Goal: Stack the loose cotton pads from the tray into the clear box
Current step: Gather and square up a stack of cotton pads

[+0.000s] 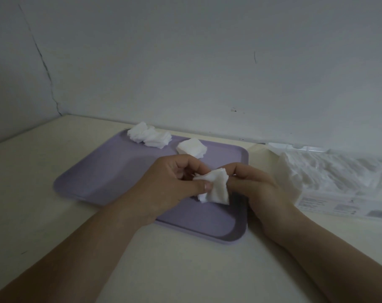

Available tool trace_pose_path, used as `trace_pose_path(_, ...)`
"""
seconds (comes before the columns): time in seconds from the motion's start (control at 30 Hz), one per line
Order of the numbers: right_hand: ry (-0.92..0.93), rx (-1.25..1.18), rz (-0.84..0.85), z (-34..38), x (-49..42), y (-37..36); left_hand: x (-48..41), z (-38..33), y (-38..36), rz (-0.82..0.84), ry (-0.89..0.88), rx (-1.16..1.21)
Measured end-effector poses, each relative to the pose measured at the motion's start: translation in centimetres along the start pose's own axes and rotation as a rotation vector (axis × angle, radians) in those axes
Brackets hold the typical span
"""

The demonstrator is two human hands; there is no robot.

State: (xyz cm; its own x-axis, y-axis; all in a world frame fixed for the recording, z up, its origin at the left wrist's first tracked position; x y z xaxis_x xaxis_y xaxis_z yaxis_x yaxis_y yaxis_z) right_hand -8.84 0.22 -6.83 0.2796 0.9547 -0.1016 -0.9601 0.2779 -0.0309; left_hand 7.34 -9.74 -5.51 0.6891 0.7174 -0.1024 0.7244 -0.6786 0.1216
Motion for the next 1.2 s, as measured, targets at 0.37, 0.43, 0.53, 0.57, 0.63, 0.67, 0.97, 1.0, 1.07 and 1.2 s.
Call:
trace_pose_path(0.37,0.199,0.201,-0.057,-0.2,-0.1,0.0,-0.3,0.6,-0.1,-0.041,-0.003,-0.242)
trace_pose_path(0.43,0.272,0.350,-0.111,-0.3,-0.1,-0.1,-0.3,0.8,0.0,-0.075,0.004,-0.231)
trace_pose_path(0.53,0.390,0.538,-0.149,-0.1,0.1,-0.6,-0.4,0.9,0.2,-0.090,0.002,-0.234)
trace_pose_path(0.57,0.412,0.587,-0.164,-0.2,0.2,-0.7,-0.4,0.8,0.2,-0.099,-0.007,-0.231)
trace_pose_path(0.63,0.425,0.636,-0.184,-0.2,0.2,-0.7,-0.5,0.8,0.2,-0.107,-0.038,-0.226)
trace_pose_path(0.67,0.418,0.648,-0.186,-0.3,0.2,-0.7,-0.6,0.8,0.2,-0.099,-0.047,-0.227)
trace_pose_path(0.97,0.205,0.885,-0.090,-0.5,-0.1,-1.6,-0.6,0.7,-0.5,-0.018,-0.105,-0.259)
trace_pose_path(1.0,0.217,0.859,-0.107,-0.4,0.0,-1.5,-0.5,0.6,-0.5,-0.025,-0.103,-0.252)
trace_pose_path(1.07,0.278,0.761,-0.158,-0.1,0.2,-1.1,-0.5,0.6,-0.5,-0.041,-0.090,-0.247)
trace_pose_path(1.2,0.412,0.797,-0.162,-0.1,0.4,-1.1,-0.4,0.1,-0.5,-0.053,-0.066,-0.272)
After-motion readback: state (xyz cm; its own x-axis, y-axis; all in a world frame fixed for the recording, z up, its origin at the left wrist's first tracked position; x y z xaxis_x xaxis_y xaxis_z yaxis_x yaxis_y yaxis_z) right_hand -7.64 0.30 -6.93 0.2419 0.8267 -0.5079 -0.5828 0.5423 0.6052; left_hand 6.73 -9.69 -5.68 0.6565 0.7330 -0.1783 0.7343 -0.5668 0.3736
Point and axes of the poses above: each hand's wrist, its own x-axis away from the middle knuckle, its own y-axis out of the back of the hand, z = x × y, the point moved 3 cm from there along -x, towards the middle knuckle
